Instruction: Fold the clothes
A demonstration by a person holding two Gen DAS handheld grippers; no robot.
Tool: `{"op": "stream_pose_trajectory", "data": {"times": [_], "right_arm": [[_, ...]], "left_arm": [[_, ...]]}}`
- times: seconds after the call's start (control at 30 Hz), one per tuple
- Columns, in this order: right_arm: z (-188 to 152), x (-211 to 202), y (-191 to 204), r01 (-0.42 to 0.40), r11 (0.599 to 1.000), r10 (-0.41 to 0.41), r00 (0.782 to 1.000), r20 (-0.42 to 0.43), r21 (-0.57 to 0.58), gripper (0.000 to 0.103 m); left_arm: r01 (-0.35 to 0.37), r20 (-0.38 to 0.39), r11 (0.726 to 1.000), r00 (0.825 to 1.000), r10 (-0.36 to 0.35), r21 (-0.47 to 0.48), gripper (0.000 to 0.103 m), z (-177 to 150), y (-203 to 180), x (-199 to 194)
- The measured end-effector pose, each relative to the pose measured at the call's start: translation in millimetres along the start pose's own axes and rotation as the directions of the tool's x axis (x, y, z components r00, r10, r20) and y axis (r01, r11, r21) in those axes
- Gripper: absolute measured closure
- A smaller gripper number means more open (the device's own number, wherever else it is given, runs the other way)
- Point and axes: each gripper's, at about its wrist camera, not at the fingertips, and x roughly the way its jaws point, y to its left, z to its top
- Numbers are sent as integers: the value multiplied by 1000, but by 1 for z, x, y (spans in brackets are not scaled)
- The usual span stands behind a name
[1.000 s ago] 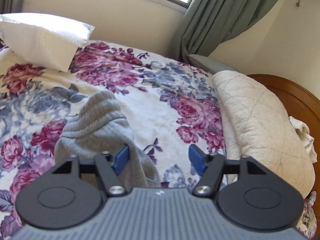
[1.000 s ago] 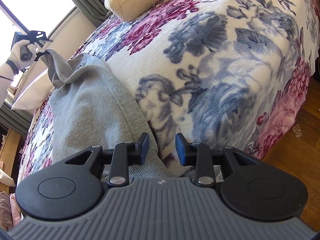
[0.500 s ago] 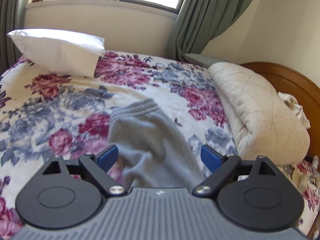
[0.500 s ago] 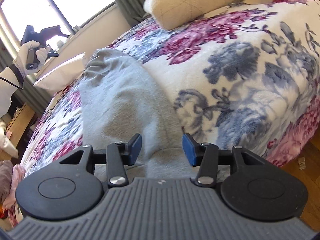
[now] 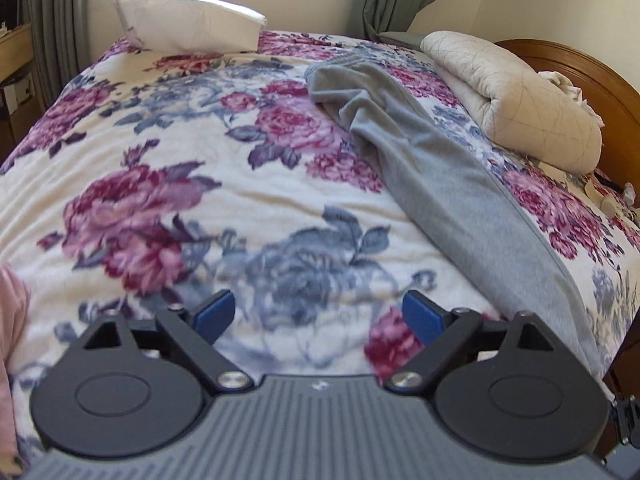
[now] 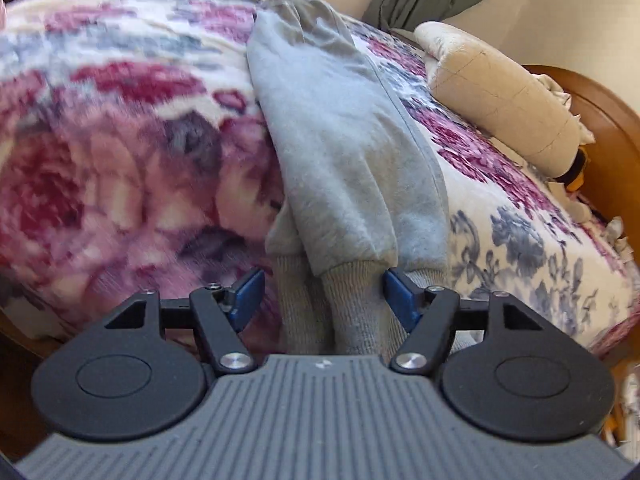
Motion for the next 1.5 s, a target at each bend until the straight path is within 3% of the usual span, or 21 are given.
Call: {"op": "stream_pose_trajectory", "data": {"times": [0.03, 0.07, 0.23, 0.33, 0.53, 0.63, 0.77, 0.83, 0.9, 0.97, 1.0, 1.03, 1.07, 1.1, 1.17, 1.23, 1.3, 1.33, 1.37, 1.43, 1.5], "right_arm": [[0, 2, 1, 11, 1000, -11, 1000, 2, -1, 50], [3, 1, -1, 27, 1000, -27, 1000, 5, 12, 83], [28, -37, 4, 55, 997, -61, 992, 111, 61, 88], [55, -86, 19, -55, 997, 43, 977, 207, 54, 89], [104, -174, 47, -292, 956, 274, 884, 380, -11, 89], [112, -196, 71, -390, 918, 387, 839, 383, -75, 89], [105, -174, 101, -460, 883, 467, 830, 306, -99, 89], [100, -157, 113, -511, 854, 517, 819, 248, -94, 88], [97, -147, 126, -544, 833, 553, 806, 210, -103, 85], [91, -147, 133, -585, 806, 590, 786, 186, -86, 79], [89, -148, 126, -621, 782, 618, 763, 190, -56, 77], [87, -149, 116, -656, 755, 644, 737, 205, -17, 74], [84, -148, 99, -717, 695, 689, 686, 235, 51, 70], [80, -144, 82, -768, 628, 725, 635, 266, 122, 59], [71, -132, 52, -822, 510, 757, 568, 323, 253, 43], [59, -109, 29, -820, 431, 755, 556, 348, 376, 41], [43, -70, 10, -756, 359, 746, 585, 318, 548, 41], [37, -53, 6, -725, 321, 753, 586, 301, 609, 40], [28, -35, 3, -699, 250, 771, 562, 298, 670, 40], [8, -5, -3, -635, 37, 791, 490, 365, 772, 40], [-14, 15, 2, -566, -200, 780, 403, 480, 800, 38]], "left_arm": [[6, -18, 1000, 1000, -7, -11, 12, -4, 3, 1], [18, -37, 1000, 999, -19, -25, 12, -10, 6, -1], [95, -42, 990, 994, -99, -101, 12, -23, 30, -25], [57, 22, 992, 998, -55, -113, 12, -11, 42, -39], [58, 125, 981, 991, -35, -187, 10, 9, 57, -67], [29, 165, 985, 986, 0, -169, 8, 7, 55, -81], [54, 152, 977, 988, -23, -205, 7, -9, 65, -79], [93, 127, 963, 990, -62, -252, 7, -17, 75, -72], [172, 91, 928, 984, -150, -331, 6, -29, 87, -59], [264, 71, 846, 963, -262, -464, 6, -46, 102, -40], [293, 65, 802, 950, -305, -520, 6, -54, 108, -31], [309, 64, 775, 942, -330, -551, 6, -61, 111, -25], [316, 62, 758, 937, -345, -571, 6, -68, 113, -20], [315, 55, 754, 936, -348, -577, 6, -73, 113, -17], [326, 30, 752, 925, -378, -574, 6, -83, 110, -8], [332, -4, 753, 914, -405, -568, 6, -90, 107, 1], [274, -51, 808, 935, -350, -522, 6, -94, 98, 8], [251, -68, 837, 944, -322, -487, 6, -95, 94, 10], [233, -80, 863, 951, -299, -448, 6, -96, 89, 11], [228, -86, 894, 956, -280, -385, 6, -97, 82, 11], [237, -84, 917, 957, -277, -321, 7, -99, 75, 10]]}}
